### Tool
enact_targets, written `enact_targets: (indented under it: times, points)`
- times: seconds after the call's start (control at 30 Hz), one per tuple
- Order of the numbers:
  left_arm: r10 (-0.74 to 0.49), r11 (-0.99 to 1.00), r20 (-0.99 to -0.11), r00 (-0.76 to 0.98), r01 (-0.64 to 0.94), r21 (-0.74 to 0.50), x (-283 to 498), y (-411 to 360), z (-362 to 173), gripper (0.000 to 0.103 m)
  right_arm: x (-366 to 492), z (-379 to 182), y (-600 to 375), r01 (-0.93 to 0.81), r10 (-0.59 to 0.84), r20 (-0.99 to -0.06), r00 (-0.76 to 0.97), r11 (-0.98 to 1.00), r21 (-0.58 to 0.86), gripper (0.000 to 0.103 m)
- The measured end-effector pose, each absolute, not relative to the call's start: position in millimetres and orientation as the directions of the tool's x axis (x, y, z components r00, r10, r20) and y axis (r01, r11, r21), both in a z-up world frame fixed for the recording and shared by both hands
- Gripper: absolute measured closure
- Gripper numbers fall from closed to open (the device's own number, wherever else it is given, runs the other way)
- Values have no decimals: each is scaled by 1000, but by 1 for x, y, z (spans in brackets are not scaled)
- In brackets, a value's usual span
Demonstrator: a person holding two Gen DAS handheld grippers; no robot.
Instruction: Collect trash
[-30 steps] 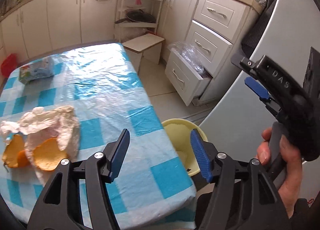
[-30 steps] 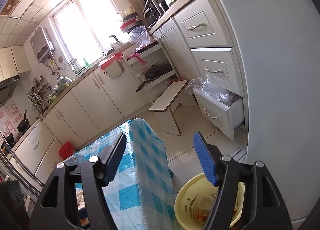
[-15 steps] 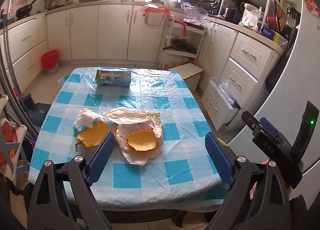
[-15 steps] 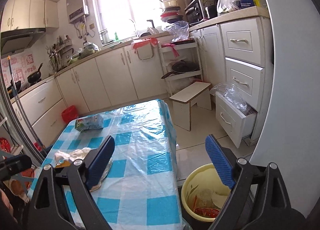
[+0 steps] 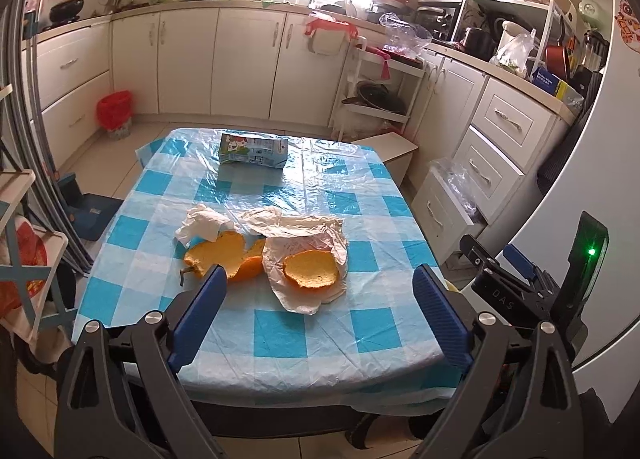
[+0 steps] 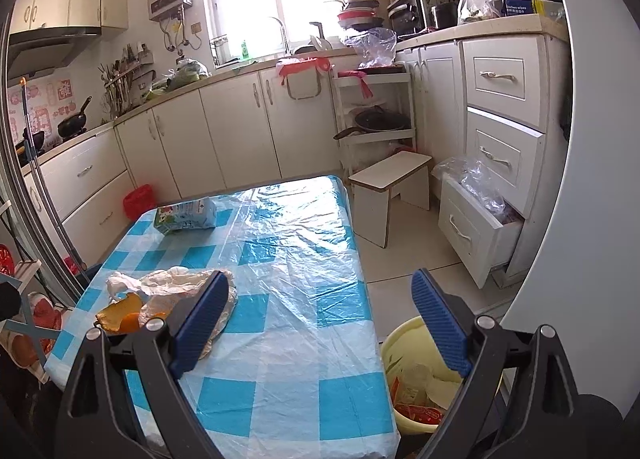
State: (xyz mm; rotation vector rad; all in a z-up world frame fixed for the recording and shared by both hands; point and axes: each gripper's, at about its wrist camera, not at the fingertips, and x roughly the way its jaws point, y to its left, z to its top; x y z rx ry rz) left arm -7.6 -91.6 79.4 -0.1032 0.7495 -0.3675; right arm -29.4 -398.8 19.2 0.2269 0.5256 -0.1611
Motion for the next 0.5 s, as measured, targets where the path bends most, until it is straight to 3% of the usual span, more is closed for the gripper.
enact_targets:
  times: [0.5]
  points:
    - [-358,933,-651,670,283,-222,-8,-92,77,13,-28,15,-397,218,-105,-523,846,963,160,13]
